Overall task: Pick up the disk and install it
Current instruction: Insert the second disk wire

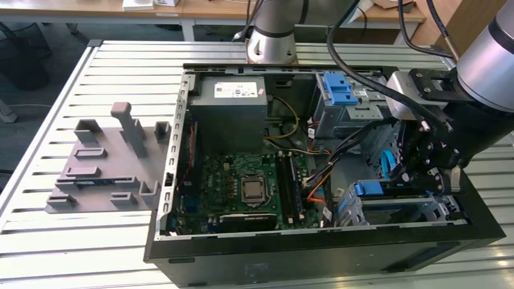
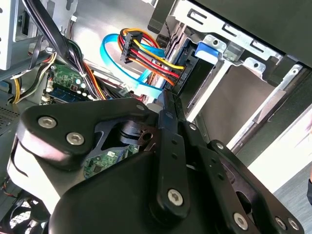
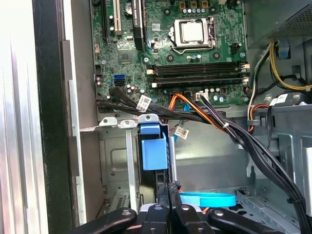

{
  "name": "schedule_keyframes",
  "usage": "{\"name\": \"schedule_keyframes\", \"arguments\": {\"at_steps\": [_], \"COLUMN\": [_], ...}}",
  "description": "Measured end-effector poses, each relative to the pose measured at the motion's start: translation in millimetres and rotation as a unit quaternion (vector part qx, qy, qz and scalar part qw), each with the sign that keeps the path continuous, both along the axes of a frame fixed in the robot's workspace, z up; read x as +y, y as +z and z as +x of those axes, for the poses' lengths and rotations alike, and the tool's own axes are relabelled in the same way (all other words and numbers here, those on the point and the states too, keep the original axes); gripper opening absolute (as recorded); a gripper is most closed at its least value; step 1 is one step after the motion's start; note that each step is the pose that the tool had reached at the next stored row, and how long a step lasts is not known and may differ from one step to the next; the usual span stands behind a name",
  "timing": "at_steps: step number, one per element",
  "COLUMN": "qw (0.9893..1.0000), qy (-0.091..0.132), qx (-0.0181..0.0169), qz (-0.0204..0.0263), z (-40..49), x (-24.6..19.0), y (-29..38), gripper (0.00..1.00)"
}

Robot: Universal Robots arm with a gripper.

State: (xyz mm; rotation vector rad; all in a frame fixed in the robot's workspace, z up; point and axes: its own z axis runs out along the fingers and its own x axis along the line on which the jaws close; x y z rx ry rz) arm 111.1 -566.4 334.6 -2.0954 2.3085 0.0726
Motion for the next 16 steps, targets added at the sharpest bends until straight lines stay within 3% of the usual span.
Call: {"name": "schedule_keyframes", "arguments": {"at_steps": [16], "qw": [1.0], "qy": [0.0], "qx": [0.0], "qz": [-0.0002], "z": [0.0], "x": [0.2], "y": [9.2], "gripper": [0.15]}}
